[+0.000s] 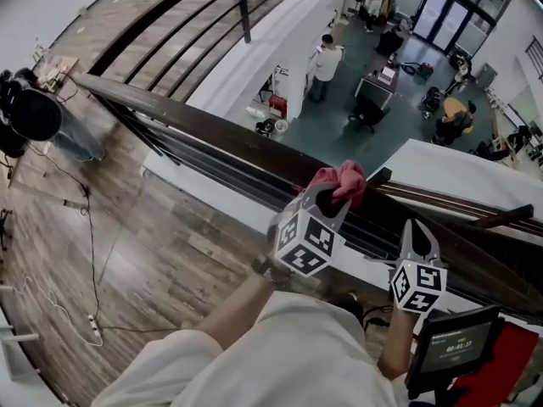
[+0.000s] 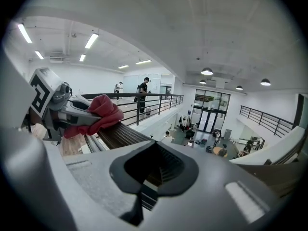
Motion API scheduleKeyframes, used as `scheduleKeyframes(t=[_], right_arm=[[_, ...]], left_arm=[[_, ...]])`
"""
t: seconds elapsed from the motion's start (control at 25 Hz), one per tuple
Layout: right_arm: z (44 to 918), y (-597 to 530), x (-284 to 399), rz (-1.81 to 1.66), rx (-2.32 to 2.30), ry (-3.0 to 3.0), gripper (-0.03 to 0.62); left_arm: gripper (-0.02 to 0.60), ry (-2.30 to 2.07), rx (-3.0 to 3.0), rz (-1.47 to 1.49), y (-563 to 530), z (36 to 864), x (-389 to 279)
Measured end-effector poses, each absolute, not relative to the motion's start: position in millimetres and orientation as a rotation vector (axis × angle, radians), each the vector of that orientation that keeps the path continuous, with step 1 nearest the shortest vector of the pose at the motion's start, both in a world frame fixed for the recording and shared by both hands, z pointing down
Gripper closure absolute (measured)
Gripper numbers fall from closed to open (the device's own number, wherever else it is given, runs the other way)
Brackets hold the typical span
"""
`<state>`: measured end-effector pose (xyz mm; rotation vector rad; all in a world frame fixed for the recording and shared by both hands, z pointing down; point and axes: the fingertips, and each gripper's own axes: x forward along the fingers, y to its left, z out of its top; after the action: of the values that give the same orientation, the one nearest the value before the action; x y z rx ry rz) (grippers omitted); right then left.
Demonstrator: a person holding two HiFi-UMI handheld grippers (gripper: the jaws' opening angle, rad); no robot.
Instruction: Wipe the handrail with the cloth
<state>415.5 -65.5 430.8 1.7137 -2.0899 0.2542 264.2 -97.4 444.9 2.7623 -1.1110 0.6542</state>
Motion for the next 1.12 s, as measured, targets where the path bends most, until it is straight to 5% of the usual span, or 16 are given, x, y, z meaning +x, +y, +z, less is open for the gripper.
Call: scheduleKeyframes(t=[1.12], right_arm=[[419, -98, 359, 0.249, 1.712, -2.060, 0.591]], left_arm=[[0.505, -1.521, 2.451, 0.623, -191, 434, 11]])
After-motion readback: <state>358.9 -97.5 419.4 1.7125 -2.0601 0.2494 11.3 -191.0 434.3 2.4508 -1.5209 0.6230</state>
